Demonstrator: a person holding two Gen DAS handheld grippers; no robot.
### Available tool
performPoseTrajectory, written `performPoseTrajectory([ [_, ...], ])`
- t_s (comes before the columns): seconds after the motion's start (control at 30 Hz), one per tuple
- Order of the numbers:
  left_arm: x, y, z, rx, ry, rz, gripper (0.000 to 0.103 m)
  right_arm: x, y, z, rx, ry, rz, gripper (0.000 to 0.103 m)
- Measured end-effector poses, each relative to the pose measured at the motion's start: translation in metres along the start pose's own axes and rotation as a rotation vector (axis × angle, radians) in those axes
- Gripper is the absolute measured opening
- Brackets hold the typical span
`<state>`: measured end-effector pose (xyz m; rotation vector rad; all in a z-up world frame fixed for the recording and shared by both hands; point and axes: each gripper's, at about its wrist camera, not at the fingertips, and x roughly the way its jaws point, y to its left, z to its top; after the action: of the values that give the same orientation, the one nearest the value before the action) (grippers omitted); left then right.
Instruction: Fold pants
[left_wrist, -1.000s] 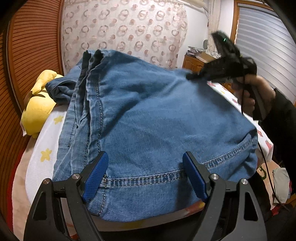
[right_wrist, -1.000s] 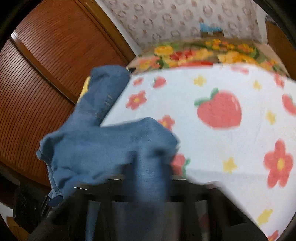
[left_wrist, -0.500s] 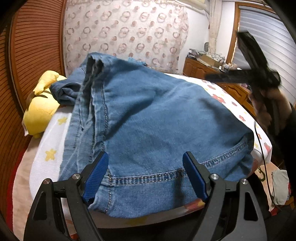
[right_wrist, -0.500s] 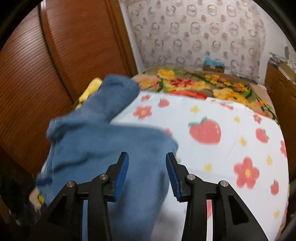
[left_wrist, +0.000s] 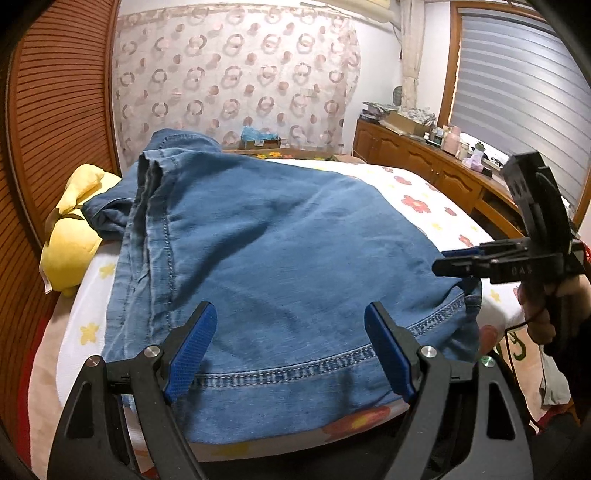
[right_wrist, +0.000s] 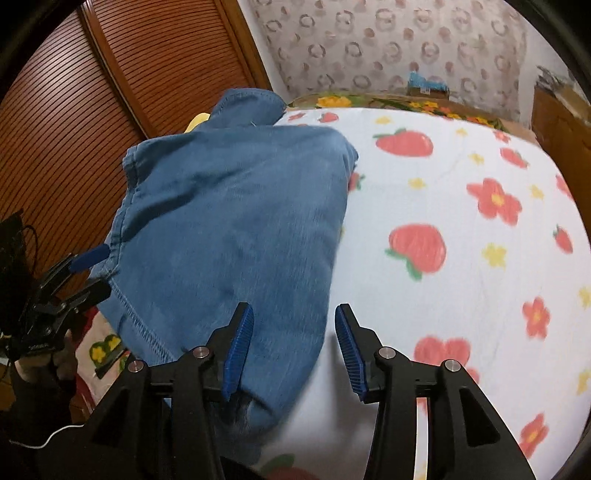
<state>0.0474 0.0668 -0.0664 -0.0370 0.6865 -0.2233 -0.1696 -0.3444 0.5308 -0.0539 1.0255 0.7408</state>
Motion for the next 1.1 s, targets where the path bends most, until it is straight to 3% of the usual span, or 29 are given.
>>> performPoseTrajectory([
  [0.5,0.024,0.016,-0.017,-0.029,0.062,0.023,0.083,0.012,0.0,-0.008,0.095,0.005,0.108,0.048],
  [0.57,0.024,0.015,-0.018,-0.026,0.058,0.022,0.083,0.013,0.0,-0.009,0.096,0.006,0.128,0.03],
  [0.67,0.025,0.014,-0.019,-0.023,0.059,0.023,0.083,0.01,0.004,-0.009,0.083,-0.007,0.169,0.013],
  [0.93,0.02,0.023,-0.018,-0.044,0.059,0.023,0.083,-0.026,0.041,0.011,-0.027,-0.125,0.153,0.008],
  [1.1,-0.01,0.045,-0.012,-0.088,-0.007,0.038,0.083,-0.039,0.077,0.038,-0.104,-0.181,0.162,0.007],
])
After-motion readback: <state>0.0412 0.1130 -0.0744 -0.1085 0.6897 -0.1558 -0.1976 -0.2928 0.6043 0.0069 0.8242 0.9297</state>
